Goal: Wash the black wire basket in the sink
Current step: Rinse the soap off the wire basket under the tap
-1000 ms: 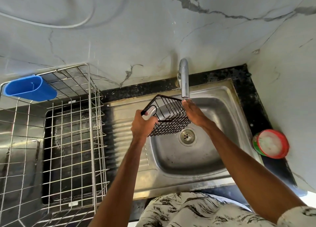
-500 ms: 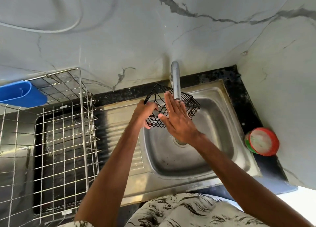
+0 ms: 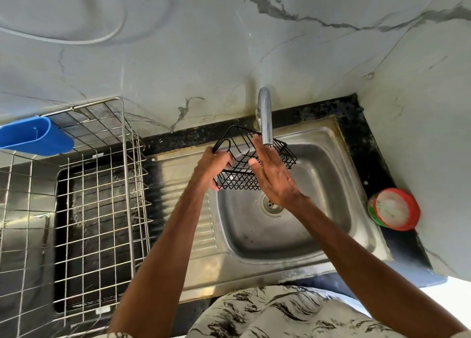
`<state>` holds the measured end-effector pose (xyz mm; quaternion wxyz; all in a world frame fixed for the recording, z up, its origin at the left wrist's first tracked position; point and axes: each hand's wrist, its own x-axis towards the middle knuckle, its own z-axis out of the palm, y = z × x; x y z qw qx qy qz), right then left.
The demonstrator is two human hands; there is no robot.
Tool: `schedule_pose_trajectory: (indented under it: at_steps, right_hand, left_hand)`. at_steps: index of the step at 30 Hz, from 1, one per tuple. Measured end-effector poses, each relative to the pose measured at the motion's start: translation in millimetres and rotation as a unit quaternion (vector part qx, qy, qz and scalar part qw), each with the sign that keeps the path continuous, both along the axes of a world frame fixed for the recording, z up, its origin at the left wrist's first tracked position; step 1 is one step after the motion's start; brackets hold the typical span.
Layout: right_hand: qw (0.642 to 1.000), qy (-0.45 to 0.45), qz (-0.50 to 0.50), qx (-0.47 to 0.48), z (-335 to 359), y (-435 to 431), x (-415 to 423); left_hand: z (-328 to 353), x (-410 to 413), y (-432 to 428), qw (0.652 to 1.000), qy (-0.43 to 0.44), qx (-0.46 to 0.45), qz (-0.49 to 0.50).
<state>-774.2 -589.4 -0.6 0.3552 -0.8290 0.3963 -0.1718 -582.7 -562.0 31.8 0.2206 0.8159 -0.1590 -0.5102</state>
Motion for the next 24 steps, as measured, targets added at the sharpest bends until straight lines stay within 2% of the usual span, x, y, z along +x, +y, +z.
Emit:
schedule_pose_trajectory:
  at_steps: [3, 8, 13, 16, 20, 24]
  right_hand:
    - [0.996, 0.045, -0.05, 0.053, -14, -12, -19]
    - [0.984, 0.084, -0.066, 0.143, -20, -20, -17]
    - [0.998, 0.042, 0.018, 0.038, 6, 13, 5]
    - [0.998, 0.056, 0.022, 0.036, -12, 2, -3]
    - [0.974, 0.125, -0.062, 0.18, -28, -33, -14]
    - [0.938, 0.172, -0.066, 0.293, -20, -59, -8]
  left_hand:
    - [6, 5, 7, 1.0, 0.013, -0.014, 0.006]
    - [4, 9, 19, 1.0, -0.018, -0.013, 0.005]
    - [6, 5, 29, 0.999, -0.002, -0.012, 0.03]
    - [5, 8, 38, 0.999, 0.013, -0.017, 0.038]
    - [6, 9, 48, 0.999, 0.011, -0.032, 0.033]
    - [4, 6, 56, 0.999, 0.022, -0.016, 0.038]
